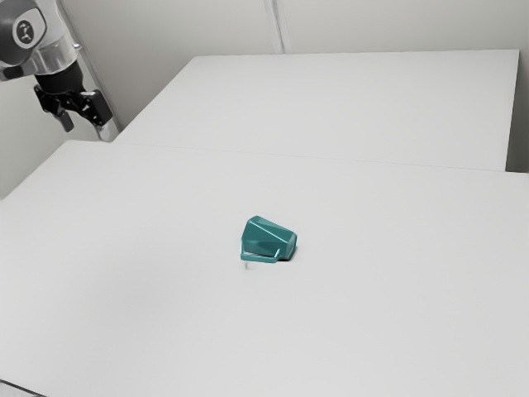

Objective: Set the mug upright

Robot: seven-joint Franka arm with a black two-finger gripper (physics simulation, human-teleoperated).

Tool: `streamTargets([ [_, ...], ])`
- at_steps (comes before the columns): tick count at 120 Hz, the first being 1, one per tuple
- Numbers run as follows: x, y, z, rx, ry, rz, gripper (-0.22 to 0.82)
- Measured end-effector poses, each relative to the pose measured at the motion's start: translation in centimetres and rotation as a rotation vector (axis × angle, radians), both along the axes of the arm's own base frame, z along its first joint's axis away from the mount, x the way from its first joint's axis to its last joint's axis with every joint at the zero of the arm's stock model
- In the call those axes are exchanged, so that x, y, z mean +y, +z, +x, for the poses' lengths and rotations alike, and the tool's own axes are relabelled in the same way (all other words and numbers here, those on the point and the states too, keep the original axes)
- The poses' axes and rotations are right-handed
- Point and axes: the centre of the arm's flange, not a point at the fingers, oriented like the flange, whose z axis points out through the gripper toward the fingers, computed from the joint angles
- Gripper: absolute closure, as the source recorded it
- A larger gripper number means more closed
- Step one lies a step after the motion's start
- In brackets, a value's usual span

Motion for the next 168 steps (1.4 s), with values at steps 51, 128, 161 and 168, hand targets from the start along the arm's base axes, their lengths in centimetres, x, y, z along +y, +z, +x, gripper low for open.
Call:
streamTargets([
  [51,-2.0,-5.1,2.2,0.066,-0.005,-0.149,0.00],
  [128,-2.5,-27.2,9.1,0.238,0.283,-0.754,0.00],
  [161,-5.2,-31.6,11.0,0.225,0.354,-0.877,0.00],
  [168,-5.8,-32.1,11.1,0.225,0.361,-0.895,0.00],
])
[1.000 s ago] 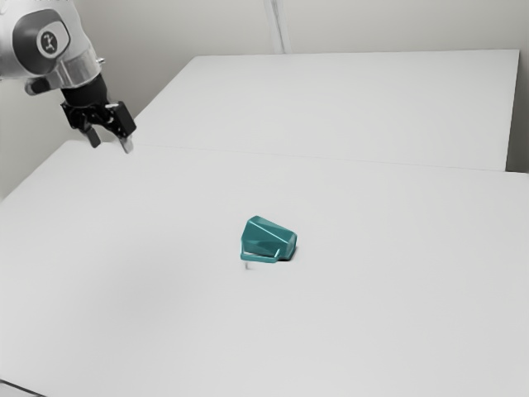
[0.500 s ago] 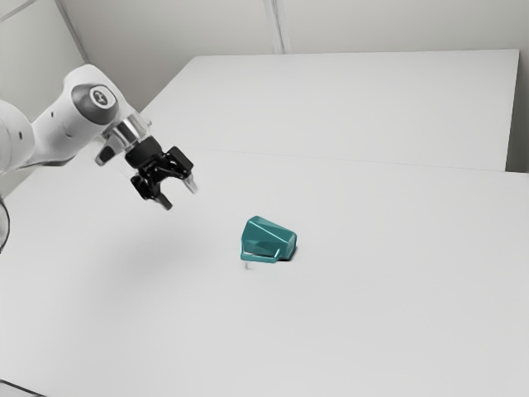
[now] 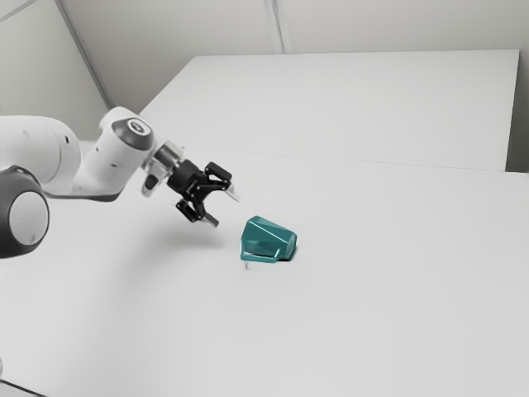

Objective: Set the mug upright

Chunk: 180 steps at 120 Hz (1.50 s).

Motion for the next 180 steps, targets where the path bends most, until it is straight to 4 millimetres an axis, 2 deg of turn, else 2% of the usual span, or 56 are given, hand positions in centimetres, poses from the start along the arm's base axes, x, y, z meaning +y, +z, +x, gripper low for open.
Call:
streamTargets([
  [40,-4.8,-3.8,-0.4,0.047,0.031,-0.103,0.00],
  [66,-6.8,-4.3,-0.4,0.043,0.037,-0.121,0.01],
  [72,-6.8,-4.3,-0.4,0.041,0.036,-0.117,0.08],
  [88,-6.7,-4.6,-0.4,0.043,0.032,-0.105,0.41],
  [99,-7.0,-4.5,-0.3,0.038,0.020,-0.093,0.57],
  [107,-7.3,-4.2,-0.1,0.028,0.016,-0.088,0.67],
  [115,-7.7,-3.3,0.1,0.010,0.005,-0.078,0.69],
  [130,-8.5,-1.5,0.5,-0.028,-0.018,-0.058,0.79],
  [151,-9.8,-1.0,0.6,-0.049,-0.044,-0.037,0.79],
  [160,-10.5,0.1,0.6,-0.072,-0.073,-0.012,0.79],
  [168,-10.9,1.5,0.4,-0.099,-0.107,0.024,0.78],
  [180,-12.1,4.9,-0.4,-0.162,-0.198,0.121,0.78],
])
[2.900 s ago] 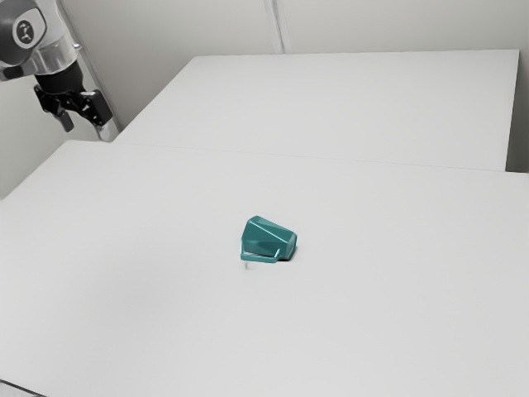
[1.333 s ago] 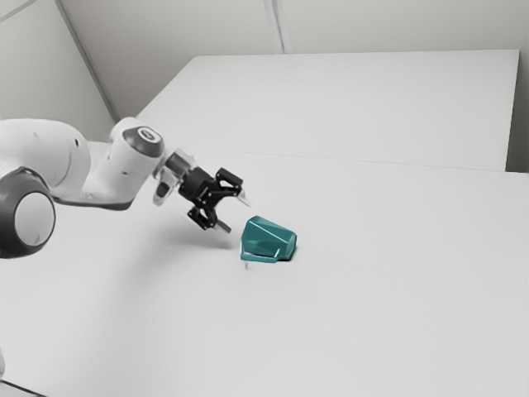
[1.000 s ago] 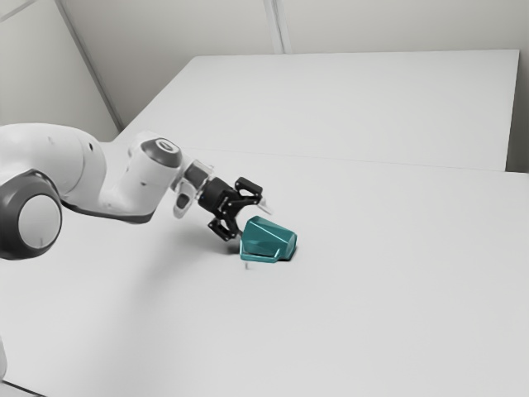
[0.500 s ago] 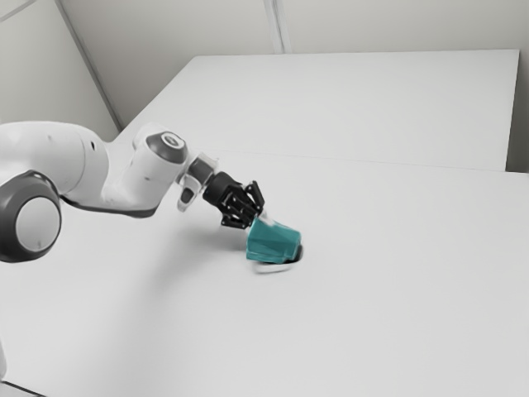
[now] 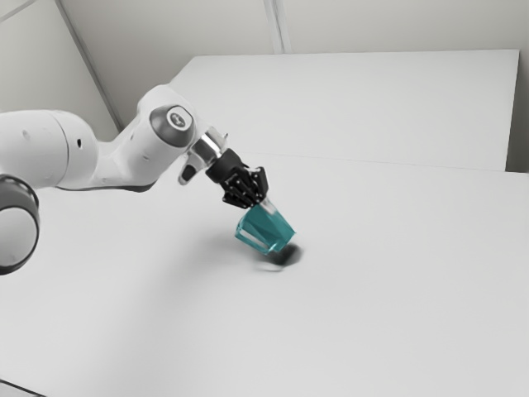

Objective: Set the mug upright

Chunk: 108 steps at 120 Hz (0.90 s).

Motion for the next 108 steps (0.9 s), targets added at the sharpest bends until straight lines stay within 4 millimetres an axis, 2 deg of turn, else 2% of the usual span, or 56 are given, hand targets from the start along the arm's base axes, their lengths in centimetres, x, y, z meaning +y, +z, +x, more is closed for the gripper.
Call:
streamTargets([
  [9,-0.4,1.8,-0.8,-0.041,-0.077,0.098,0.78],
  [24,-1.0,3.3,-2.7,-0.084,-0.216,0.282,0.78],
  [49,-1.5,2.9,-7.3,-0.144,-0.401,0.546,0.78],
  [71,-2.5,2.0,-9.9,-0.230,-0.470,0.641,0.78],
  [87,-2.6,1.6,-10.3,-0.291,-0.488,0.679,0.78],
  [108,-0.4,0.8,-10.0,-0.323,-0.458,0.706,0.78],
])
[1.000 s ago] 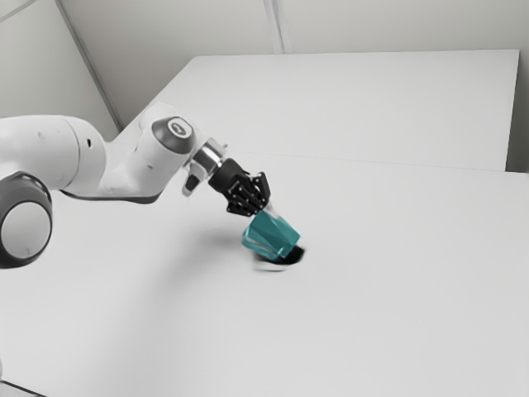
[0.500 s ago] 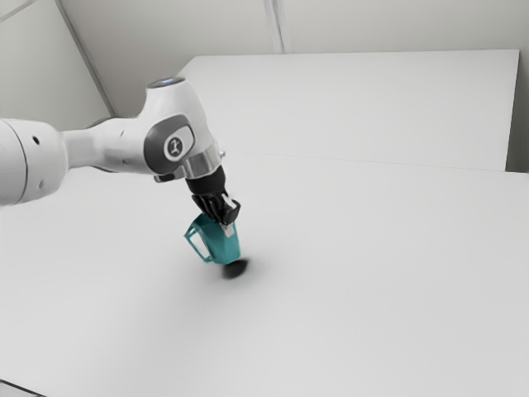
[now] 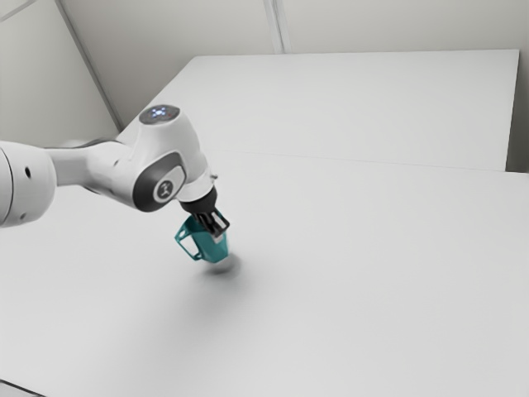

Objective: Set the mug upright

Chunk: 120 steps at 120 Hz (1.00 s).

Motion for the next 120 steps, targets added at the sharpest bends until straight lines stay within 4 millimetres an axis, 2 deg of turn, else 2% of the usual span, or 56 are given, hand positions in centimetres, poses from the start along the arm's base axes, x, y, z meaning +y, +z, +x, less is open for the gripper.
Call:
streamTargets([
  [21,1.2,-0.9,0.0,-0.013,0.017,0.000,0.78],
  [54,0.5,-2.9,-0.1,-0.009,0.001,-0.006,0.78],
  [67,0.2,-3.0,-0.1,-0.014,-0.005,-0.008,0.78],
  [94,-0.3,-2.1,-0.3,-0.032,-0.024,0.001,0.32],
  [106,-0.2,-1.0,-0.4,-0.046,-0.023,0.004,0.20],
  [120,0.8,1.0,-0.7,-0.063,-0.002,0.011,0.12],
])
